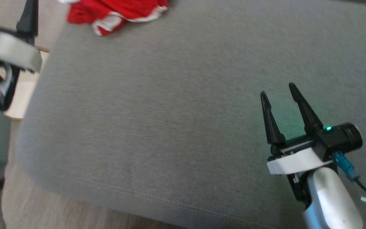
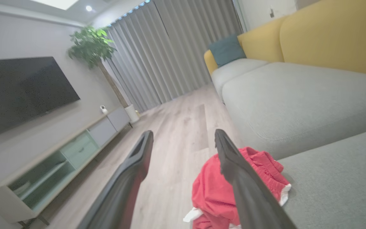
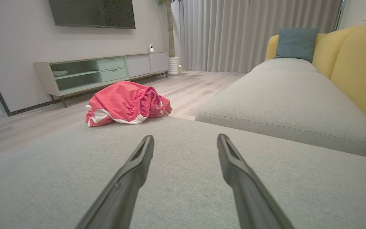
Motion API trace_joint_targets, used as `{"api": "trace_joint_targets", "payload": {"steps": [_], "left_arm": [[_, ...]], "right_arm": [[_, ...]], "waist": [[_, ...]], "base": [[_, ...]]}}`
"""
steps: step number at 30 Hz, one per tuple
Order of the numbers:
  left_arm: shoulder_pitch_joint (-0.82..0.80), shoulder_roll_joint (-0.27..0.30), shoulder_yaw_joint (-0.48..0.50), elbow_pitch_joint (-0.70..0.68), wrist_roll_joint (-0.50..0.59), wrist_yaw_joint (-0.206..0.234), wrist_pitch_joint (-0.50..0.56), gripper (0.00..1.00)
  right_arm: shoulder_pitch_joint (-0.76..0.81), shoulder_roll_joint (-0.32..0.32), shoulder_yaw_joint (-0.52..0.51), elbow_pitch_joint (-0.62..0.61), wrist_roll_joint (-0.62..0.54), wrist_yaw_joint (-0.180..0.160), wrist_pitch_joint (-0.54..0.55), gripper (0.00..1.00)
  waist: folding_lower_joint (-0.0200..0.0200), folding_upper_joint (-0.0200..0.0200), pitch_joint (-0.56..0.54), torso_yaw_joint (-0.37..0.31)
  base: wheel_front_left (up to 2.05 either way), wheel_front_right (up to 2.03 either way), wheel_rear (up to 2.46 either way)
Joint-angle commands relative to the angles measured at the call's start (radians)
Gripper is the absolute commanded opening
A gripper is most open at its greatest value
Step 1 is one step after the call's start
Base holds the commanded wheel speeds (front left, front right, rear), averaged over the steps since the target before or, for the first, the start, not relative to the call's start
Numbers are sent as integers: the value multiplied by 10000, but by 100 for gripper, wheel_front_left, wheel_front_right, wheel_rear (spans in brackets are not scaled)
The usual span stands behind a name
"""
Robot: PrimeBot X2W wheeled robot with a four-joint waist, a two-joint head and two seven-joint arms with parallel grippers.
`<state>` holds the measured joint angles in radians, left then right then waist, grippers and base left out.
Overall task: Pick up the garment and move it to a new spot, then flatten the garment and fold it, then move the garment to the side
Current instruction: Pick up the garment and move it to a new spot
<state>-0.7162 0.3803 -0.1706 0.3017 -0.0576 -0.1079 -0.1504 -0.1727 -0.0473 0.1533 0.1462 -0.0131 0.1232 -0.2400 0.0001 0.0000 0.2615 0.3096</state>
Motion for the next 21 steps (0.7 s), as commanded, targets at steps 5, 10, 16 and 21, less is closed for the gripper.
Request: {"api": "trace_joint_targets", "payload": {"steps": [5,10,16,21], "left_arm": [[-2001,901,-8,1858,-464,-173,458,100],[-2869,1096,-367,3741,-630,-208,943,100],[-3385,1158,-1036,5245,-585,-223,1104,100],[-3734,1206,-1188,6195,-640,-181,1133,100]], "right_arm": [[-818,-29,325,-640,-142,75,-24,100],[-1039,-29,301,-712,-266,75,-42,100],[-1047,-29,167,-813,-375,75,-66,100],[-1018,-29,194,-855,-378,75,-91,100]], "waist": [[-1,0,1959,-1791],[-1,0,2622,-2272],[-1,0,3102,-2539],[-1,0,3302,-2647]], "base": [[0,0,0],[0,0,0],[0,0,0],[0,0,0]]}}
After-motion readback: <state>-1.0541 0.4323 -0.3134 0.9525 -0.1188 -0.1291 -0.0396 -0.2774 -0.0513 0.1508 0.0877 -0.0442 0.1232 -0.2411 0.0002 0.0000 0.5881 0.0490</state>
